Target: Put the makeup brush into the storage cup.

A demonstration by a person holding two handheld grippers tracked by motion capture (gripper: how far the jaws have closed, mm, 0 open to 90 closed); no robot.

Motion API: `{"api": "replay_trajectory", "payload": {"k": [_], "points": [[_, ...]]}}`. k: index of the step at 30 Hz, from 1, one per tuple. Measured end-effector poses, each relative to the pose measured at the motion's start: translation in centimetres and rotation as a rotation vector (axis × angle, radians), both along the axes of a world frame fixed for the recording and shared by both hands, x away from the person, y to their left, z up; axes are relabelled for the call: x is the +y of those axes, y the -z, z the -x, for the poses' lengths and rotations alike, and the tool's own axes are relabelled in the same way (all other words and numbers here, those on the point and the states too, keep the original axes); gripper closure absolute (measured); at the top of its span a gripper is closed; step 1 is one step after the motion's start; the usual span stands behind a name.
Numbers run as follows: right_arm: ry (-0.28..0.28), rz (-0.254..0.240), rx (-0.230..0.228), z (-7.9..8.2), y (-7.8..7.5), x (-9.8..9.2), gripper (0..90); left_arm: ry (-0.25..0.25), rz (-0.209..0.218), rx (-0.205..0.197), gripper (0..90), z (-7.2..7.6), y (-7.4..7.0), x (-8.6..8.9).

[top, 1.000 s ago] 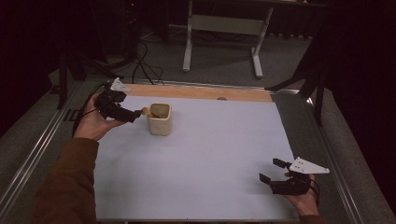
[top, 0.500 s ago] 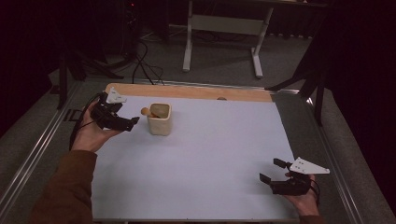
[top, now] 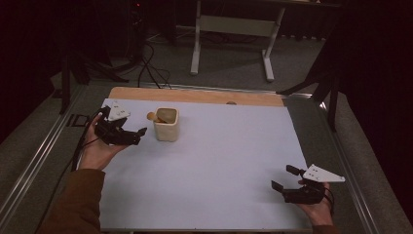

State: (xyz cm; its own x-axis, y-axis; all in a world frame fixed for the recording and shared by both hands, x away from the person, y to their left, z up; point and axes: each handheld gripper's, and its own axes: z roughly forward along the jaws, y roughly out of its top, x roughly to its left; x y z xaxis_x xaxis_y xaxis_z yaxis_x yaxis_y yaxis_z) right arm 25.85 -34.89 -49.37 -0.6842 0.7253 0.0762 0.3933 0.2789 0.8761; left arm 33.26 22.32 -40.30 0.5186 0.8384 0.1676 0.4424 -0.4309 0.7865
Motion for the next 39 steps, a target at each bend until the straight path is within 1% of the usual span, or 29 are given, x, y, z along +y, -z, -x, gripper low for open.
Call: {"api": "replay_trajectory", "payload": {"k": [3,4,6,7,8,9,12,14,15,16,18,20,21,22,23,24,25,26,30,33,34,35,36,37,38,39], "points": [[0.002,-0.002,-0.001,0.0,0.0,-0.1,10.7,-0.002,0.002,-0.003,15.7,0.2,0.1,0.0],[0.004,-0.004,-0.004,0.0,0.0,-0.1,10.7,-0.01,0.006,-0.016,15.7,0.7,0.6,0.1],[0.007,-0.004,-0.006,0.0,0.0,-0.1,10.7,-0.021,0.011,-0.028,15.7,1.1,0.8,0.2],[0.007,-0.004,-0.006,0.0,0.0,-0.1,10.7,-0.021,0.011,-0.028,15.9,1.1,0.8,0.2],[0.009,-0.004,-0.006,0.0,0.0,-0.1,10.7,-0.032,0.01,-0.031,15.8,1.5,1.1,0.4],[0.009,-0.004,-0.006,0.0,0.0,-0.1,10.7,-0.044,0.002,-0.045,15.9,1.7,1.3,0.4],[0.011,-0.002,-0.005,0.0,0.0,-0.1,10.7,-0.059,0.029,-0.058,16.1,2.4,1.8,0.7],[0.013,-0.003,-0.006,0.0,0.0,-0.1,10.7,-0.059,0.029,-0.058,16.1,2.4,1.8,0.7],[0.019,-0.008,-0.008,0.0,0.0,-0.2,10.7,-0.073,0.01,-0.058,15.3,2.9,2.1,0.7],[0.021,-0.011,-0.009,0.0,-0.1,-0.2,10.7,-0.07,-0.01,-0.072,15.3,3.4,2.2,0.3],[0.025,-0.013,-0.01,0.0,-0.1,-0.3,10.7,-0.069,-0.013,-0.084,15.5,3.7,2.2,0.1],[0.026,-0.012,-0.011,0.1,-0.1,-0.3,10.7,-0.073,-0.019,-0.086,15.5,3.9,2.2,0.0],[0.028,-0.013,-0.013,0.1,-0.1,-0.3,10.7,-0.071,-0.003,-0.093,15.6,4.1,2.3,0.1],[0.029,-0.013,-0.012,0.1,-0.1,-0.3,10.7,-0.071,-0.003,-0.093,15.8,4.1,2.3,0.1],[0.03,-0.014,-0.012,0.1,-0.1,-0.3,10.7,-0.088,0.013,-0.095,15.9,4.3,2.7,0.4],[0.03,-0.014,-0.013,0.1,-0.1,-0.3,10.7,-0.093,0.019,-0.09,15.9,4.4,2.9,0.6],[0.03,-0.014,-0.013,0.1,-0.1,-0.3,10.7,-0.093,0.019,-0.09,15.9,4.4,2.9,0.6],[0.03,-0.015,-0.013,0.1,-0.2,-0.3,10.7,-0.102,0.015,-0.087,15.7,4.6,3.2,0.9],[0.034,-0.014,-0.013,0.1,-0.2,-0.2,10.7,-0.118,0.037,-0.078,15.8,5.1,3.9,1.5],[0.037,-0.012,-0.014,0.1,-0.2,-0.3,10.7,-0.124,0.035,-0.079,15.6,5.3,4.2,1.5],[0.039,-0.013,-0.012,0.2,-0.1,-0.4,10.7,-0.127,0.052,-0.075,15.5,5.6,4.5,1.7],[0.041,-0.02,-0.013,0.2,-0.1,-0.4,10.7,-0.131,0.055,-0.075,15.4,5.7,4.7,1.8],[0.044,-0.028,-0.013,0.2,-0.2,-0.5,10.6,-0.133,0.066,-0.075,15.3,5.8,4.9,1.8],[0.044,-0.028,-0.013,0.2,-0.2,-0.5,10.6,-0.133,0.066,-0.075,15.2,5.8,4.9,1.8],[0.049,-0.038,-0.016,0.1,-0.2,-0.6,10.6,-0.132,0.069,-0.081,14.9,6.1,5.1,1.7],[0.052,-0.046,-0.015,0.1,-0.2,-0.7,10.6,-0.125,0.087,-0.084,14.9,6.2,5.3,1.8]]}}
